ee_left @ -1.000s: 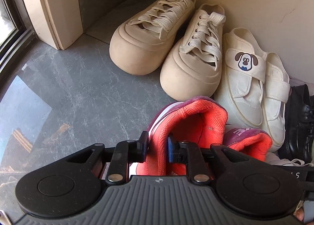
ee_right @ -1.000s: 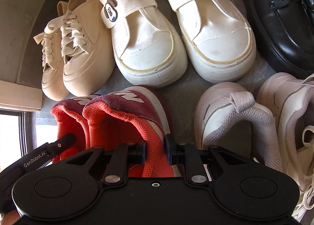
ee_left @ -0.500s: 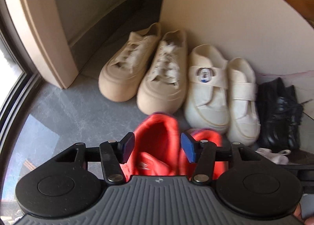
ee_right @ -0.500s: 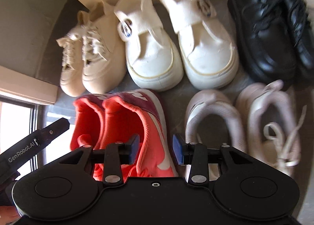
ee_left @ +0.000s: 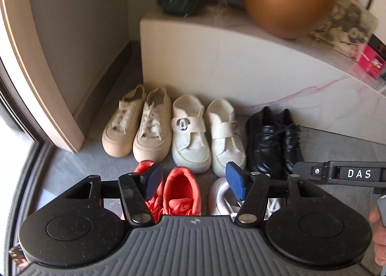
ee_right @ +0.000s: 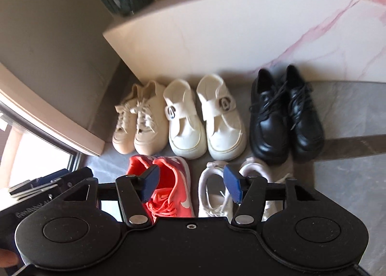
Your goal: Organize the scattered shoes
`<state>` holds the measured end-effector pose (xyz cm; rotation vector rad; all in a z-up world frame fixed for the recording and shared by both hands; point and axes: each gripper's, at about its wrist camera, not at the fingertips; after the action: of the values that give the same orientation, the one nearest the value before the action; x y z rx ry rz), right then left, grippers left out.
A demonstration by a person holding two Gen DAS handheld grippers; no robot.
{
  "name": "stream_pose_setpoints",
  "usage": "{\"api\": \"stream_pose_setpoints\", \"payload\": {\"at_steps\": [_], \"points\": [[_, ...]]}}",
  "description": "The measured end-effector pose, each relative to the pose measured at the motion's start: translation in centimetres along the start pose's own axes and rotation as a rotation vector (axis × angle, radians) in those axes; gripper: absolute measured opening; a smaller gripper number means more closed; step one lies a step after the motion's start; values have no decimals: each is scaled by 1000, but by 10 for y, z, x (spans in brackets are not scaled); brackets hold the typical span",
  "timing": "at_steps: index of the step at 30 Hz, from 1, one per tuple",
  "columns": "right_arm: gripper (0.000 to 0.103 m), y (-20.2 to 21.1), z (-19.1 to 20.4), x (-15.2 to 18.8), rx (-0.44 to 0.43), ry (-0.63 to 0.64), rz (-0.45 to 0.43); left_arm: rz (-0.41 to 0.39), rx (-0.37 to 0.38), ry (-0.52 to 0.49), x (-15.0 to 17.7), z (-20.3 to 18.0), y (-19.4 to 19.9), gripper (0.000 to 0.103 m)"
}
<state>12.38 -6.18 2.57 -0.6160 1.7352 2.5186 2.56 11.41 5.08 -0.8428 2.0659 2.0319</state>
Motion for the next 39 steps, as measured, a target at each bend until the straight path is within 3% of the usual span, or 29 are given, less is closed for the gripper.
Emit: {"api": "stream_pose_setpoints", "payload": {"at_steps": [5, 10, 13, 28, 39], "points": [[57, 19, -1, 30, -13, 47, -41, 19, -10, -12, 25, -12, 26, 64], [58, 31, -10, 56, -27, 70, -53, -7, -33, 4, 52, -20, 48, 64], [58, 35, -19, 71, -4, 43, -51, -40, -29, 31, 61, -25, 56, 70], [58, 35, -23, 122, 135, 84, -129, 24, -40, -34, 103, -58, 9, 70], [58, 13, -13, 134, 135, 100, -58, 84, -36, -12, 124, -57, -5, 70]]}}
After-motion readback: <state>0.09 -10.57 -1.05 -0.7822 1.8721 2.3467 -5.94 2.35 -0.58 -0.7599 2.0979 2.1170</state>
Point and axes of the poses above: each gripper's, at about its wrist camera, not at the fingertips, and y roughly against the way its jaws point, z to its left, x to its underside, and after that the axes turned 10 degrees about z, right-handed
